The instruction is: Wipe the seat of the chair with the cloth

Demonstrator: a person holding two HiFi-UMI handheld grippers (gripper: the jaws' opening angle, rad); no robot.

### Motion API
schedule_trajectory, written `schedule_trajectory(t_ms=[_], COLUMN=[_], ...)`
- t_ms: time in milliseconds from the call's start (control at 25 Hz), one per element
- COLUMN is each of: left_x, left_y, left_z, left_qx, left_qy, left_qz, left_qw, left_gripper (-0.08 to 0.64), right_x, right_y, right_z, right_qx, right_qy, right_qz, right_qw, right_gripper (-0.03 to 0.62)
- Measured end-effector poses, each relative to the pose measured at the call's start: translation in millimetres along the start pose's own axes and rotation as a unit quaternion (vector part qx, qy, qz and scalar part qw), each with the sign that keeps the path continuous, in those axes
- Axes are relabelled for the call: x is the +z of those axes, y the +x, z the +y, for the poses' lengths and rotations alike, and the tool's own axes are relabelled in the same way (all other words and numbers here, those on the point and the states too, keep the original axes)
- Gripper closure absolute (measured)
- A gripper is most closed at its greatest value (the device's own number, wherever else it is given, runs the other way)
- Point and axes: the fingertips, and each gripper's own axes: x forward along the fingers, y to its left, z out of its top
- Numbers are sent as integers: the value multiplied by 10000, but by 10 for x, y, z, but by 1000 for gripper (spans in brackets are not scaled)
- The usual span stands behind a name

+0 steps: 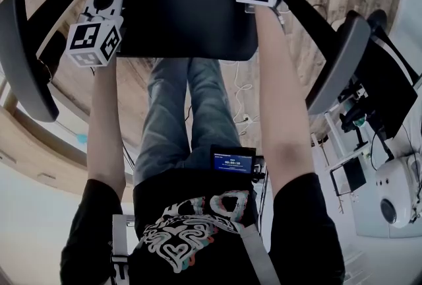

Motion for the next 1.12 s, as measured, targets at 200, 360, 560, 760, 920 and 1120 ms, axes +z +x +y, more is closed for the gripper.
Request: schedule_trajectory(t_ms=[200,360,560,760,920,1120], left_x=[-4,-1,-4,6,41,34], left_y=[-5,6,-18,-22,-9,-5], left_z=[4,-23,13,36,33,27], left_qx=[19,-3,42,97,70,37], left_qy=[-3,-17,-60,-164,-120,-89], left_qz=[24,29,15,-34,-50,-10], left_qw=[10000,10000,10000,9998,9999,10000], left_gripper=[558,559,558,558,560,560], right_x=[13,76,172,155,131,185], right_y=[35,21,-17,-120,-138,-145], right_z=[418,818,1303,1878,2080,1998], right_qx=[467,798,1289,1763,1960,2017], right_qy=[-65,-342,-459,-643,-536,-594], right_qz=[57,14,5,-29,-56,-52], right_qw=[9989,9962,9906,9822,9791,9776], right_gripper=[494,494,494,493,494,494])
